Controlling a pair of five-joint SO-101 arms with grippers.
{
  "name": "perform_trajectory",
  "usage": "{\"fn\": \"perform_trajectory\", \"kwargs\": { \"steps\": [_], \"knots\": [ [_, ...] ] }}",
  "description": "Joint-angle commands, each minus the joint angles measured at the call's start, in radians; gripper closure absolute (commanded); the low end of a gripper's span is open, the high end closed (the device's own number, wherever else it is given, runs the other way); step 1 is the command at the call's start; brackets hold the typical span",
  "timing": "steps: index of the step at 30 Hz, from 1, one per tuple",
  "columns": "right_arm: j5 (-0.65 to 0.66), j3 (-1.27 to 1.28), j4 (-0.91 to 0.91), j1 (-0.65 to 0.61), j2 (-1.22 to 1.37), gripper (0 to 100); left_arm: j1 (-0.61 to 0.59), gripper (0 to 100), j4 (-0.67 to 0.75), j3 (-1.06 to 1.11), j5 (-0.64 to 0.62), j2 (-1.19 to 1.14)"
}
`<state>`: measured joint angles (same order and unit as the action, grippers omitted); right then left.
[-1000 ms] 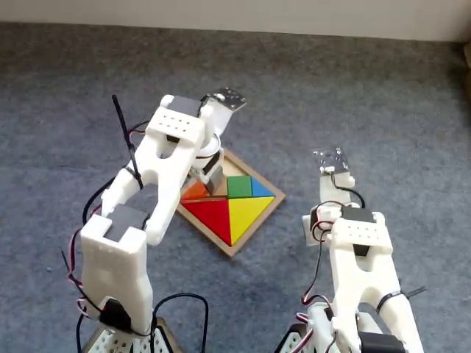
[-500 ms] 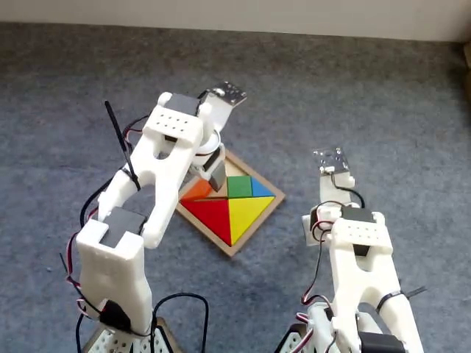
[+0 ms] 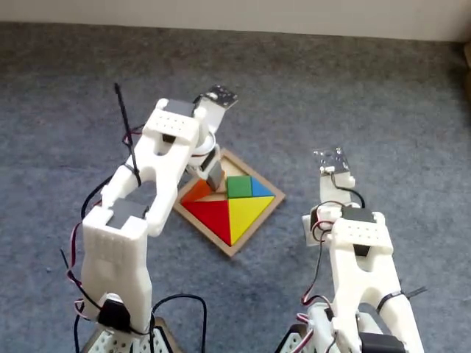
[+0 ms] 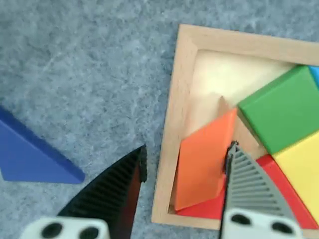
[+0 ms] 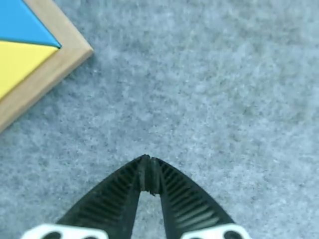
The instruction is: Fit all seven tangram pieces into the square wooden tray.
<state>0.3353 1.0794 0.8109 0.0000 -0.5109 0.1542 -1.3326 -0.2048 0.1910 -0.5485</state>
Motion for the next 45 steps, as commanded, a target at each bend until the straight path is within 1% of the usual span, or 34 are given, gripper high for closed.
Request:
{"fn": "perform_trajectory", "kwargs": {
  "steps": [1,5,8,17,22,26,30,32,38,45],
  "knots": [
    [-0.006,-0.005,-0.015,0.013,-0.038,99.4,-0.022,75,-0.074,-0.131,-0.006,-0.002],
    [-0.006,-0.005,-0.013,0.013,-0.038,99.4,0.007,75,-0.196,-0.242,-0.048,-0.002],
    [-0.006,-0.005,-0.013,0.013,-0.038,99.4,0.022,75,-0.249,-0.298,-0.058,-0.002],
    [-0.006,-0.005,-0.013,0.013,-0.038,99.4,0.024,75,-0.25,-0.298,-0.057,-0.073],
    [-0.006,-0.005,-0.013,0.013,-0.038,99.4,0.054,75,-0.249,-0.298,-0.057,-0.12],
    [-0.006,-0.005,-0.013,0.013,-0.038,99.4,0.053,75,-0.206,-0.295,-0.057,-0.148],
    [-0.006,-0.005,-0.013,0.013,-0.038,99.4,0.067,75,-0.209,-0.297,-0.055,-0.177],
    [-0.006,-0.005,-0.013,0.015,-0.038,99.4,0.082,75,-0.21,-0.292,-0.054,-0.18],
    [-0.006,-0.005,-0.013,0.015,-0.038,99.4,0.087,75,-0.287,-0.3,-0.054,-0.176],
    [-0.005,-0.005,-0.013,0.015,-0.038,99.4,0.099,75,-0.287,-0.294,-0.054,-0.096]
  ]
}}
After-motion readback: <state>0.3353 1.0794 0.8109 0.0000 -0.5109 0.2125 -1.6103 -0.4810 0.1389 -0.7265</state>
